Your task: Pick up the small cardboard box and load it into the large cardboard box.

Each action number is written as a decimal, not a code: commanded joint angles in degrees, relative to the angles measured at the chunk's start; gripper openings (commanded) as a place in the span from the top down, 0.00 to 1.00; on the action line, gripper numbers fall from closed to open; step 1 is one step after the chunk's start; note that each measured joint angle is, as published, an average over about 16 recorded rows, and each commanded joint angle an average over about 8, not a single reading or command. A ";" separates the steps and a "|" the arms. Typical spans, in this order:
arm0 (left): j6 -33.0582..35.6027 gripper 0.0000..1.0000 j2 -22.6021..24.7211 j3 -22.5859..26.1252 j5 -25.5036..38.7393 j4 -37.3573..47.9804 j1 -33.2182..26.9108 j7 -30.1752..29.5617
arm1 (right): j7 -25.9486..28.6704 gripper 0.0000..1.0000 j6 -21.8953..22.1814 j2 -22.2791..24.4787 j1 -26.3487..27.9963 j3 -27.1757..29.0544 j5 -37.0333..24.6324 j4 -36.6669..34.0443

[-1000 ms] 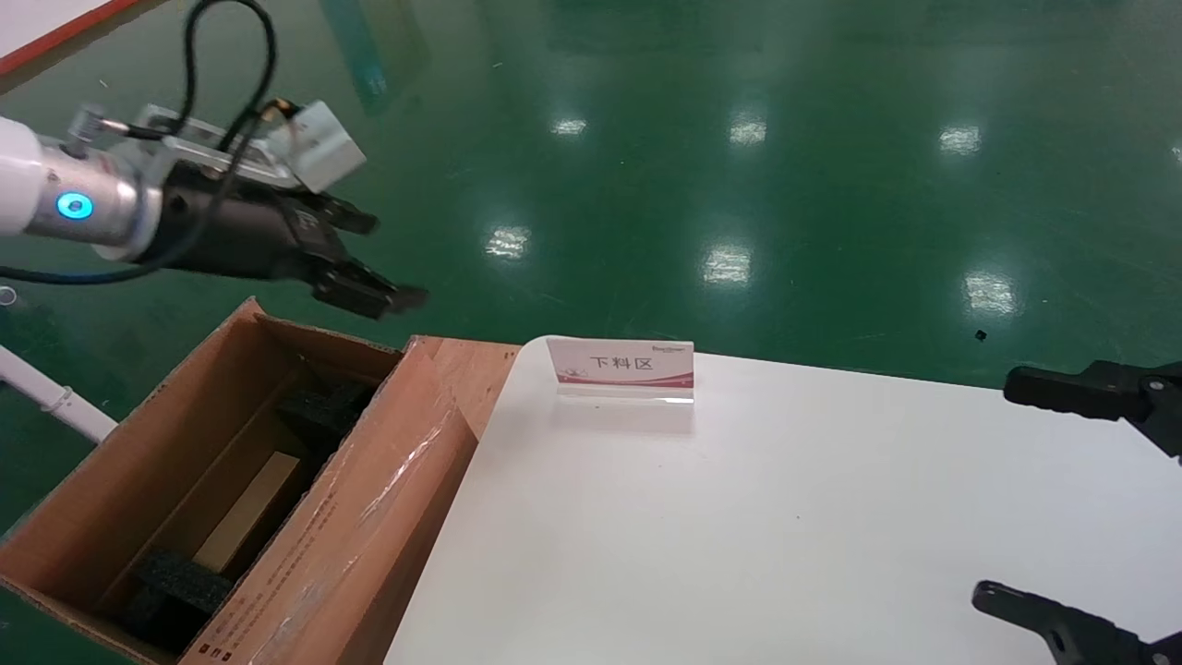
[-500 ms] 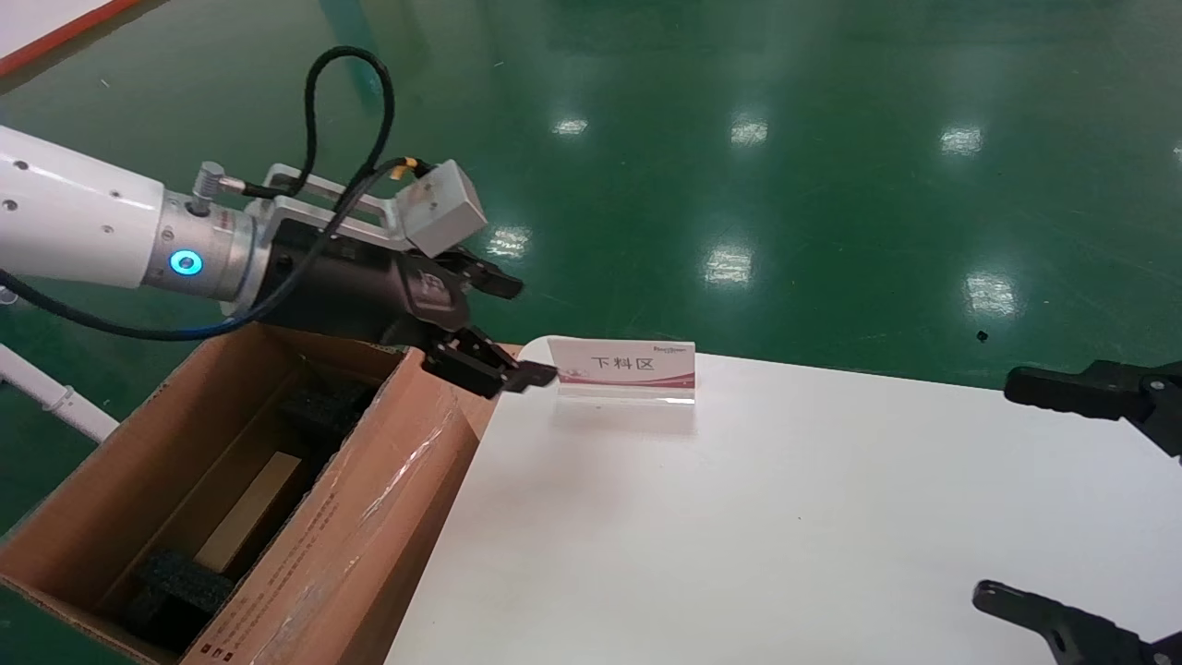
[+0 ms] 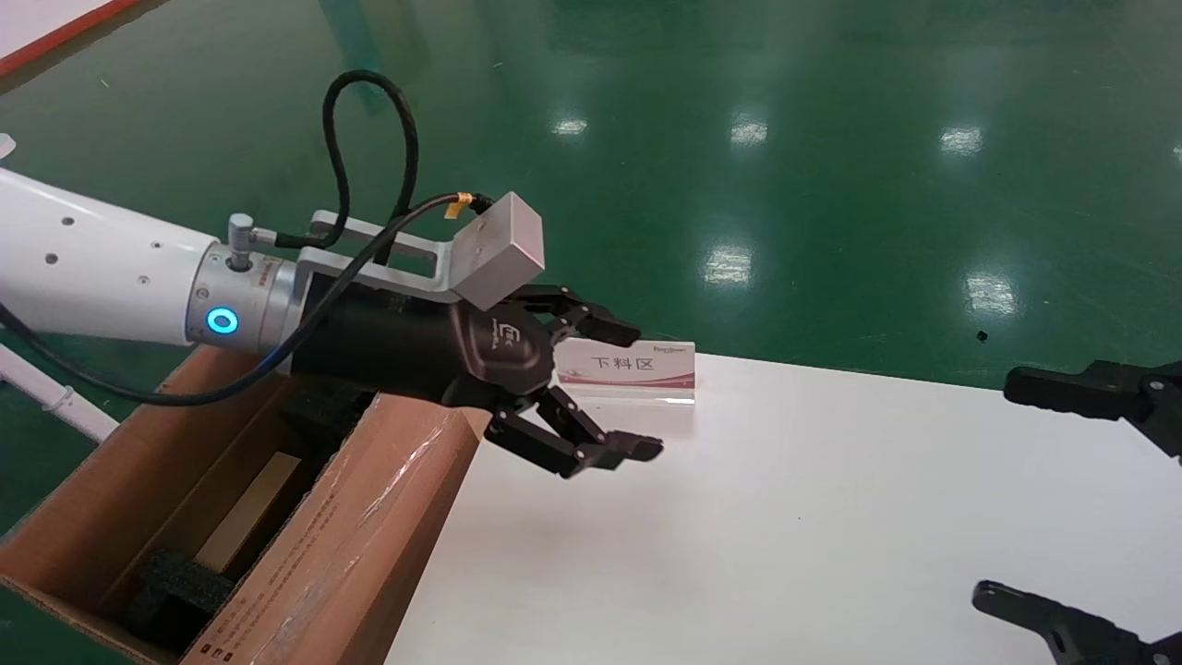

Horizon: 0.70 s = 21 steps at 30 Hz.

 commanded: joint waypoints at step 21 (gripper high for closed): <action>11.92 0.00 3.97 -36.63 -11.50 -1.68 29.34 14.01 | -0.03 1.00 0.03 0.02 0.01 -0.05 0.04 0.00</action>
